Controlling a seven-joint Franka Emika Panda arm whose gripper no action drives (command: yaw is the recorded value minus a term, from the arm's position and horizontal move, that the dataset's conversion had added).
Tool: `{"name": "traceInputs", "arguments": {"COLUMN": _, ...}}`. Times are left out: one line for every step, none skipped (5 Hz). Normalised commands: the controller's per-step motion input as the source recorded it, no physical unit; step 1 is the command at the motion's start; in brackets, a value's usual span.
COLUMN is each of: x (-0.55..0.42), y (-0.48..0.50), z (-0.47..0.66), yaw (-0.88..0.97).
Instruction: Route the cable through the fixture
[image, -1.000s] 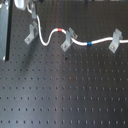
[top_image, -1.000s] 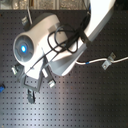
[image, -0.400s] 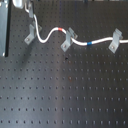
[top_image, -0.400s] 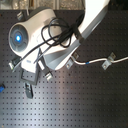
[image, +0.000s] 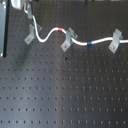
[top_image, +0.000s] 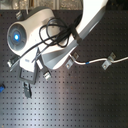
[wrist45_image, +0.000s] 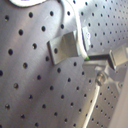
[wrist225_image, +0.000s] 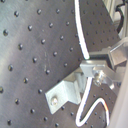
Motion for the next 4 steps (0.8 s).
{"name": "traceInputs", "arguments": {"x": -0.315, "y": 0.111, "z": 0.18, "yaw": 0.01}}
{"name": "traceInputs", "arguments": {"x": -0.290, "y": 0.072, "z": 0.29, "yaw": 0.00}}
{"name": "traceInputs", "arguments": {"x": -0.290, "y": 0.076, "z": 0.52, "yaw": 0.00}}
{"name": "traceInputs", "arguments": {"x": -0.071, "y": 0.136, "z": -0.04, "yaw": 0.00}}
